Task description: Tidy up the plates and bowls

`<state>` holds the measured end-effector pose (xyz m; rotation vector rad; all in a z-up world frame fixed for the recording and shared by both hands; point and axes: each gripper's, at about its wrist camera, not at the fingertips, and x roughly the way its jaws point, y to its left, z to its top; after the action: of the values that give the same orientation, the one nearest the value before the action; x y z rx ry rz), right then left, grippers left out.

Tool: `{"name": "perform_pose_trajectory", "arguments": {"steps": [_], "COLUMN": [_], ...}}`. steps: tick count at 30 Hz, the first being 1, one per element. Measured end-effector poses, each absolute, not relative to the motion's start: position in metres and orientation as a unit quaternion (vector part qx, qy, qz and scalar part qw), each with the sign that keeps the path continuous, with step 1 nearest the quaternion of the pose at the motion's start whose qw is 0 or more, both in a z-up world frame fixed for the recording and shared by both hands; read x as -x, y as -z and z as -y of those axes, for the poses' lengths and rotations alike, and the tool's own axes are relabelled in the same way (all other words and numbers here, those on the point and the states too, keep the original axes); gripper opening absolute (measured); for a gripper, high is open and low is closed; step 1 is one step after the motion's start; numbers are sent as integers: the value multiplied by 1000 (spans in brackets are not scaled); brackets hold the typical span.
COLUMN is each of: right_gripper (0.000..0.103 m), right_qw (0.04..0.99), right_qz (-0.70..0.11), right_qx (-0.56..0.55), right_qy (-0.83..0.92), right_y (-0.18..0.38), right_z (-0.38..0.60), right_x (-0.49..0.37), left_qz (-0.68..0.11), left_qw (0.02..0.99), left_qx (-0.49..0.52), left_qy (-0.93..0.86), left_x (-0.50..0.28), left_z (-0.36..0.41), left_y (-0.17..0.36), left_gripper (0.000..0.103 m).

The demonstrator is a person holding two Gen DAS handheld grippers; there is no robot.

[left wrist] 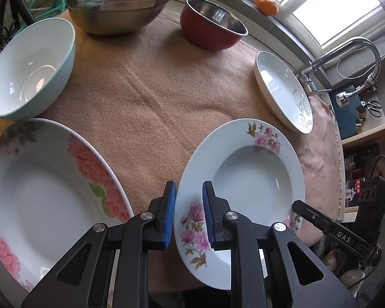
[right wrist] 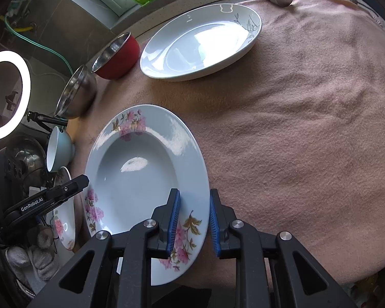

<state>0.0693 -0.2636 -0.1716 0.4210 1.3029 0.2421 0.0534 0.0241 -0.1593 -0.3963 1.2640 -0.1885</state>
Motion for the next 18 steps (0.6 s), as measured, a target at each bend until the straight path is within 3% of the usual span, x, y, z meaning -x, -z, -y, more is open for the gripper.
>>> {"name": "perform_pose_trajectory", "arguments": {"steps": [18], "right_gripper": [20], "right_qw": [766], "right_qz": [-604], "right_qx": [-191], "right_qy": [-108], "right_y": [172], "right_z": [263], "right_x": [-60], "left_qz": [-583], "left_qw": [789], "left_qx": [173], "left_qy": [88], "left_x": [-55], "left_z": [-18], "left_y": [160], "left_gripper": [19]}}
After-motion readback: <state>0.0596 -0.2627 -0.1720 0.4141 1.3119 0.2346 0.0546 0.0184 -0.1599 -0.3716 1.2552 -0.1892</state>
